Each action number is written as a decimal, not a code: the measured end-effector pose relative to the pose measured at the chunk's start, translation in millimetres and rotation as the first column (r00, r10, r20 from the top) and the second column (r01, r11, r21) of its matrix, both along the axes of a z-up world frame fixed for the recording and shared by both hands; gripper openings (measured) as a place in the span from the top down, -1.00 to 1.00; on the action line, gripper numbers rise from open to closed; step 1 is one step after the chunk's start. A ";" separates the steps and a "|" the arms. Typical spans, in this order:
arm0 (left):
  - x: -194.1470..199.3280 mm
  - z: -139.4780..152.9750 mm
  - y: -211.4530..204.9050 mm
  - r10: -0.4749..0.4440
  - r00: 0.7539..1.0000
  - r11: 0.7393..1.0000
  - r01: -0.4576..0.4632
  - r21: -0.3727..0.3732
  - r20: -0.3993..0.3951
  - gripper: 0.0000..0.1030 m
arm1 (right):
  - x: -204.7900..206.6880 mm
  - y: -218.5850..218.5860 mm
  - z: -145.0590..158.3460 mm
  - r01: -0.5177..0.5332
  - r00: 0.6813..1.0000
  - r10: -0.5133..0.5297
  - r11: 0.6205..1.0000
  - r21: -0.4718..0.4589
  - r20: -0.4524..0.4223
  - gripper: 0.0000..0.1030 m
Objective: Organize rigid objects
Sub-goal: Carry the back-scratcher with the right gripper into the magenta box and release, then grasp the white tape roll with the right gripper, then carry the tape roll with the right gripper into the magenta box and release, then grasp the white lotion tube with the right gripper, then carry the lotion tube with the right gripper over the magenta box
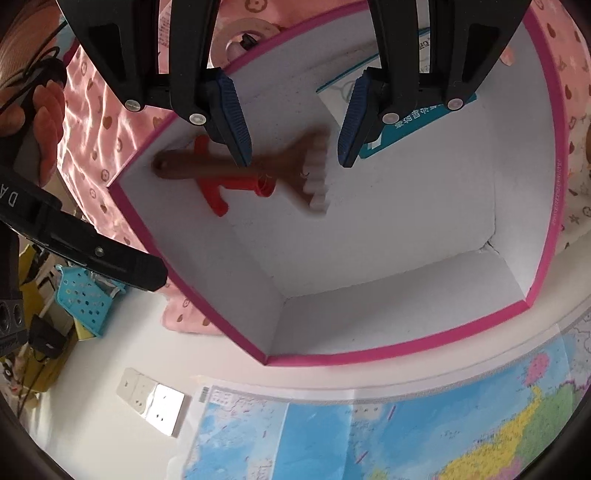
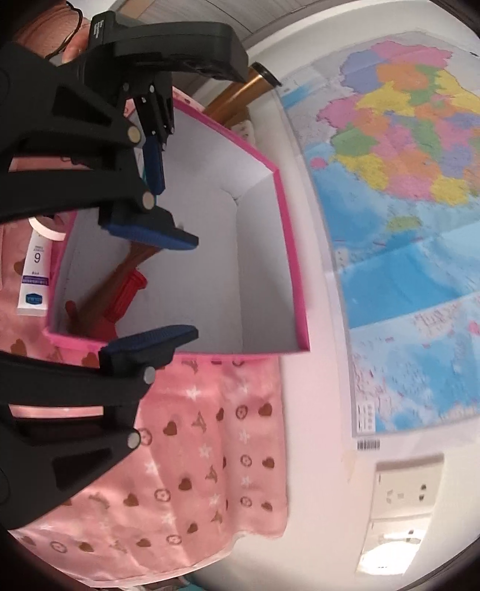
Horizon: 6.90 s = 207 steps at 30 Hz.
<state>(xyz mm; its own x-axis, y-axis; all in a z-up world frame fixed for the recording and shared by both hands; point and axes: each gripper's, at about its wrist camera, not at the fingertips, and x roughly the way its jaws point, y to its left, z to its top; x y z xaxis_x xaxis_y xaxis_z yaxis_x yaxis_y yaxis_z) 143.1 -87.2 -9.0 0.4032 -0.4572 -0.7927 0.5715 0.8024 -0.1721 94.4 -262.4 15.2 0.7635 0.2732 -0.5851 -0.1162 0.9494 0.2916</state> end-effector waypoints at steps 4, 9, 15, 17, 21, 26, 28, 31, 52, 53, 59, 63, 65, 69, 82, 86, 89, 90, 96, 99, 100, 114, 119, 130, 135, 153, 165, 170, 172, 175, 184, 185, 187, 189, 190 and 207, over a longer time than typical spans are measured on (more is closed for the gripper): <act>-13.6 10.1 7.2 -0.002 0.999 1.000 0.003 -0.019 0.041 0.03 | -22.1 1.3 6.2 -0.035 0.999 0.034 0.999 0.027 0.038 0.14; -46.7 32.6 27.5 -0.017 0.991 0.996 0.028 -0.082 0.134 -0.10 | -58.4 14.9 15.5 -0.134 0.986 0.132 0.991 0.022 0.102 0.10; -87.9 43.2 53.4 -0.039 0.982 0.983 0.072 -0.172 0.186 -0.19 | -78.3 33.4 -5.8 -0.240 0.971 0.239 0.970 0.026 0.028 0.04; -95.6 37.5 55.2 -0.032 0.983 0.985 0.062 -0.163 0.182 -0.19 | -74.8 38.4 -21.4 -0.243 0.970 0.243 0.970 0.020 -0.023 0.04; -97.1 8.9 55.2 -0.017 0.995 0.989 0.031 -0.147 0.094 -0.19 | -62.6 53.8 -53.3 -0.246 0.960 0.242 0.969 -0.014 -0.138 0.04; -89.7 -28.4 49.0 0.020 1.000 0.996 -0.020 -0.089 -0.005 -0.18 | -44.2 74.1 -78.2 -0.259 0.942 0.240 0.964 -0.056 -0.234 0.11; -86.3 -36.5 46.4 0.029 0.999 0.997 -0.031 -0.075 -0.034 -0.17 | -38.1 79.8 -84.1 -0.262 0.937 0.237 0.963 -0.068 -0.255 0.20; -84.7 -42.8 44.5 0.026 0.998 0.996 -0.031 -0.079 -0.061 -0.17 | -31.9 84.0 -87.1 -0.251 0.938 0.218 0.963 -0.093 -0.271 0.28; -80.4 -52.6 27.8 -0.101 0.976 0.979 0.062 -0.195 -0.194 -0.13 | -57.8 68.4 -61.6 -0.271 0.946 0.261 0.962 -0.032 -0.191 0.67; -80.1 -51.8 28.0 -0.108 0.974 0.975 0.064 -0.211 -0.201 -0.13 | -61.0 66.8 -57.1 -0.268 0.949 0.260 0.963 -0.025 -0.178 0.67; -85.8 -31.3 25.2 -0.171 0.970 0.948 0.113 -0.298 -0.175 0.03 | -76.2 60.6 -27.0 -0.277 0.956 0.276 0.961 0.009 -0.098 0.67; -84.5 -9.9 20.2 -0.169 0.977 0.946 0.123 -0.301 -0.132 0.16 | -77.7 63.1 -5.9 -0.292 0.955 0.292 0.956 0.008 -0.046 0.67; -80.3 4.5 19.2 -0.158 0.981 0.950 0.121 -0.288 -0.110 0.22 | -74.6 62.2 5.0 -0.293 0.956 0.293 0.956 0.001 -0.020 0.67; -67.3 27.0 7.7 -0.144 0.988 0.955 0.125 -0.268 -0.052 0.24 | -57.3 60.2 22.3 -0.281 0.959 0.282 0.960 -0.014 0.022 0.67; 5.0 21.6 -16.9 -0.090 0.992 0.989 0.079 -0.122 -0.088 0.24 | 23.8 33.3 3.4 -0.166 0.984 0.168 0.985 0.039 -0.064 0.67; 18.4 7.3 -24.5 -0.074 0.989 0.994 0.063 -0.088 -0.126 0.24 | 40.8 27.1 -12.8 -0.126 0.984 0.129 0.991 0.039 -0.120 0.66; 19.4 1.3 -31.6 -0.065 0.992 0.997 0.061 -0.039 -0.107 0.24 | 47.1 27.8 -18.7 -0.098 0.985 0.097 0.995 -0.004 -0.140 0.69; 20.2 -1.5 -33.6 -0.051 0.993 0.999 0.050 -0.015 -0.103 0.24 | 47.8 29.6 -18.6 -0.095 0.985 0.092 0.995 -0.015 -0.144 0.69; 13.7 2.7 -20.1 0.022 0.998 1.000 -0.021 0.015 -0.052 0.24 | 33.4 26.9 -13.3 -0.051 0.993 0.043 0.996 -0.068 -0.113 0.52; -5.8 20.8 -1.5 0.031 0.999 0.999 -0.030 -0.020 0.026 0.24 | 10.5 18.7 -2.5 -0.062 0.996 0.059 0.997 -0.041 -0.062 0.52; -14.6 27.5 5.2 0.026 0.998 0.999 -0.024 -0.041 0.049 0.24 | 2.7 16.3 0.7 -0.072 0.996 0.071 0.997 -0.028 -0.046 0.52; -102.7 31.8 35.7 -0.073 0.990 0.987 0.089 -0.132 0.124 0.18 | -77.3 -8.1 -5.0 -0.119 0.993 0.119 0.991 0.067 0.006 0.43; -102.2 3.1 28.8 -0.069 0.997 0.992 0.071 -0.108 0.028 0.18 | -79.6 -9.2 -26.4 -0.108 0.993 0.112 0.990 0.093 -0.045 0.43; -91.3 -43.5 12.4 -0.048 0.990 0.998 0.042 -0.048 -0.134 0.18 | -75.9 -2.7 -76.5 -0.114 0.969 0.131 0.989 0.092 -0.209 0.42; -93.5 -48.0 8.2 -0.063 0.987 0.997 0.056 -0.051 -0.149 0.18 | -64.7 -8.0 -98.5 -0.081 0.958 0.106 0.991 0.104 -0.265 0.33; -86.0 -57.3 0.8 -0.032 0.981 0.998 0.021 -0.060 -0.192 0.27 | -57.5 3.5 -109.9 -0.104 0.957 0.131 0.988 0.115 -0.258 0.13; -95.6 -46.9 -7.5 -0.025 0.992 1.000 0.022 -0.019 -0.127 0.25 | -76.0 6.0 -95.4 -0.091 0.973 0.117 0.986 0.137 -0.197 0.13; -101.0 -34.3 -2.5 -0.028 0.995 0.999 0.025 -0.031 -0.094 0.25 | -83.0 8.1 -78.5 -0.100 0.980 0.120 0.986 0.132 -0.160 0.14; -103.4 -27.2 -0.9 -0.029 0.996 0.999 0.026 -0.042 -0.082 0.25 | -85.7 7.4 -70.8 -0.102 0.982 0.122 0.985 0.138 -0.144 0.14; -108.2 -13.2 2.0 -0.034 0.997 0.998 0.030 -0.062 -0.064 0.25 | -91.9 8.9 -55.0 -0.105 0.986 0.120 0.986 0.127 -0.113 0.14; -107.8 35.2 2.2 -0.052 0.999 0.991 0.051 -0.126 -0.006 0.25 | -102.6 8.3 -3.2 -0.112 0.994 0.112 0.988 0.110 0.007 0.14; -105.7 38.0 2.2 -0.052 0.999 0.990 0.052 -0.128 -0.001 0.25 | -100.0 8.6 3.4 -0.113 0.994 0.112 0.988 0.103 0.020 0.14; -98.7 42.7 1.0 -0.043 0.999 0.991 0.045 -0.126 0.015 0.25 | -93.9 9.0 9.9 -0.117 0.993 0.114 0.989 0.096 0.033 0.14; -90.6 47.5 0.2 -0.033 0.999 0.993 0.037 -0.116 0.029 0.25 | -83.8 9.5 13.2 -0.112 0.993 0.109 0.990 0.086 0.037 0.14; -85.6 49.5 -0.9 -0.030 0.999 0.993 0.033 -0.113 0.034 0.25 | -79.6 9.8 13.8 -0.109 0.994 0.107 0.991 0.079 0.038 0.14; -25.3 24.2 -7.3 0.004 1.000 0.999 -0.005 -0.047 -0.030 0.25 | -18.6 10.1 -12.0 -0.077 0.991 0.079 0.997 0.017 -0.106 0.14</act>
<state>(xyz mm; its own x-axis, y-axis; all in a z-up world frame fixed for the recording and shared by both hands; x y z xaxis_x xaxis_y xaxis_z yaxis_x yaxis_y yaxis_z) 117.8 -94.5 15.2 0.3821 -0.4925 -0.7819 0.5619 0.7956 -0.2266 75.8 -252.3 3.2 0.6732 0.3374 -0.6580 -0.1573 0.9348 0.3185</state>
